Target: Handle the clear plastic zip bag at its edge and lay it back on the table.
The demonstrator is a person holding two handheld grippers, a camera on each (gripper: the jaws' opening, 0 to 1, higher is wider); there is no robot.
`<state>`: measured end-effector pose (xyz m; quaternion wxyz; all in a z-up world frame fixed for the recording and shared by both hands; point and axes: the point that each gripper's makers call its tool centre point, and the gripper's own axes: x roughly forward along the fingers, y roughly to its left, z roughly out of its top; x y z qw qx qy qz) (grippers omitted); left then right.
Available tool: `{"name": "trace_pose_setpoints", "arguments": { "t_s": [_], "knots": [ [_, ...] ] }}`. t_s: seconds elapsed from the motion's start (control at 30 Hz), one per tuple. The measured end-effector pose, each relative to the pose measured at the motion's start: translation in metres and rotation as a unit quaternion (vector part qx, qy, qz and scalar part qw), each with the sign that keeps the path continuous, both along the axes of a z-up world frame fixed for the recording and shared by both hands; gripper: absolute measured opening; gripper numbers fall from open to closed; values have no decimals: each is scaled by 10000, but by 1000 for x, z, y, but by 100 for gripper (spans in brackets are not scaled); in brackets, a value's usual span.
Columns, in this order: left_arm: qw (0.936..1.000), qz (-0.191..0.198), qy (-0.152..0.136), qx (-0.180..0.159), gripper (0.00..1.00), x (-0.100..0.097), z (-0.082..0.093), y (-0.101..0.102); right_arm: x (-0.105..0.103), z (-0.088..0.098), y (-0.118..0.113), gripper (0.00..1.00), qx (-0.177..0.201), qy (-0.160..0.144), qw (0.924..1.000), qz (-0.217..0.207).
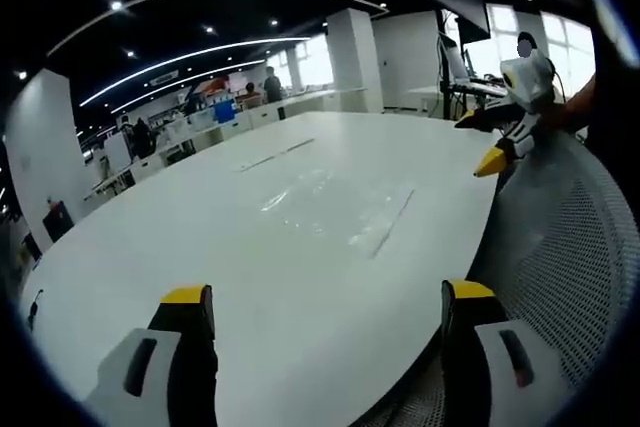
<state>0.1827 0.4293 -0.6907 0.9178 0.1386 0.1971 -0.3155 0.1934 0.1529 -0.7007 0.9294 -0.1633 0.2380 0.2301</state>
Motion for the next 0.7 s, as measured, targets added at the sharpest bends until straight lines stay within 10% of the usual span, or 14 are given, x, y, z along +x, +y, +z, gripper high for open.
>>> {"name": "trace_pose_setpoints", "arguments": {
  "t_s": [0.7],
  "knots": [
    [9998,-169,52,-46,95,-3,-5,-2,0,-2,-2,92,-73,49,9999,-47]
  ]
}}
